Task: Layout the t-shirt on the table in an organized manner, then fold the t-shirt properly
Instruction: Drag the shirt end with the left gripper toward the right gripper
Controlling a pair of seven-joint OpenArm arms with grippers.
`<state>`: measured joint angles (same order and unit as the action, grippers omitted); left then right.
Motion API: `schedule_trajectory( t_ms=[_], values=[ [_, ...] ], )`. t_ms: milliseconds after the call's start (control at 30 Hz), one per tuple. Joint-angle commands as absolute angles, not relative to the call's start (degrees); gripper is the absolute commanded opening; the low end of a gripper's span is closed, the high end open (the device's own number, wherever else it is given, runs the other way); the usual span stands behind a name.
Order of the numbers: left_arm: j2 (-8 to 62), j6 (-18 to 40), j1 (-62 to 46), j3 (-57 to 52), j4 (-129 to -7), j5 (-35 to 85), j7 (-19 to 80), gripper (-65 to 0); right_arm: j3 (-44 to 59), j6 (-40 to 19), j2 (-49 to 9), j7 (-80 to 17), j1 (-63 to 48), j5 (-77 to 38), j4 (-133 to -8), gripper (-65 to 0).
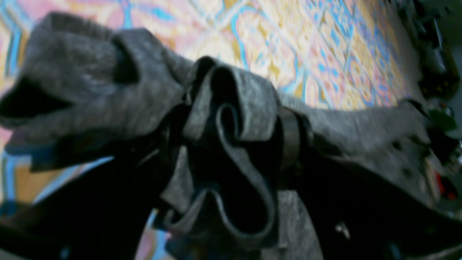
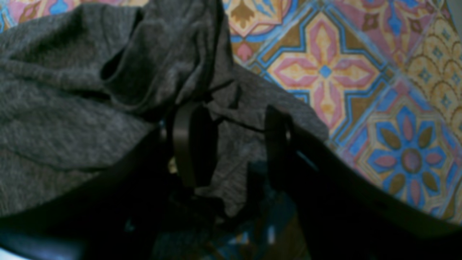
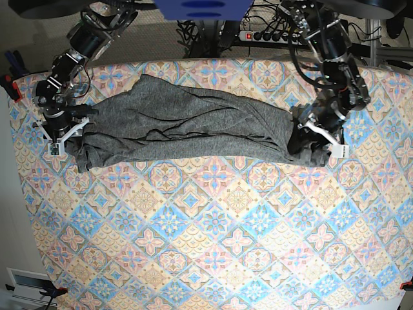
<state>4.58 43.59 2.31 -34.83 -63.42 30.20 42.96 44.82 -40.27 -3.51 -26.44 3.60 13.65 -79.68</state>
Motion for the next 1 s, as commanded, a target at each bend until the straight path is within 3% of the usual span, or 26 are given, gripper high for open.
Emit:
schedule_trajectory(
  t_ms=[0,100,267,467,700,800,967],
  values=[
    [3.1,40.0,2.0,-34.2,-62.2,20.9,47.9,-34.6,44.9,-40.0,-4.3,-25.2,4.4,13.0,-80.9,-38.8],
    [1.1,40.0,2.4,-34.2,-60.3,15.6,44.9,-42.8,45.1,-40.0,-4.4,-25.2,3.5,13.0,-80.9,-38.8],
    [1.3,40.0,6.5,-34.6,-49.3,11.1,41.7,-63.7,45.3,-40.0,-4.4,-25.1,1.5,12.9,-80.9,-38.8],
    [5.7,40.0,9.3,-35.1,-43.1,11.6,36.4,-62.5,45.3,-40.0,-4.4,-25.0,1.6,12.9,-80.9,-38.8],
    [13.8,40.0,9.8,-43.5,-44.1,11.6,38.2,-62.8,45.3,-40.0,-4.4,-25.0,1.5,12.9,-80.9,-38.8],
    [15.3,40.0,6.9,-43.7,-51.1,11.6,40.6,-62.9,45.3,-40.0,-4.1,-25.0,1.3,12.9,-82.9,-38.8],
    [12.4,40.0,0.0,-43.6,-74.3,11.4,45.4,-62.9,45.8,-40.0,-4.2,-24.9,-3.8,12.6,-90.2,-38.8]
  ],
)
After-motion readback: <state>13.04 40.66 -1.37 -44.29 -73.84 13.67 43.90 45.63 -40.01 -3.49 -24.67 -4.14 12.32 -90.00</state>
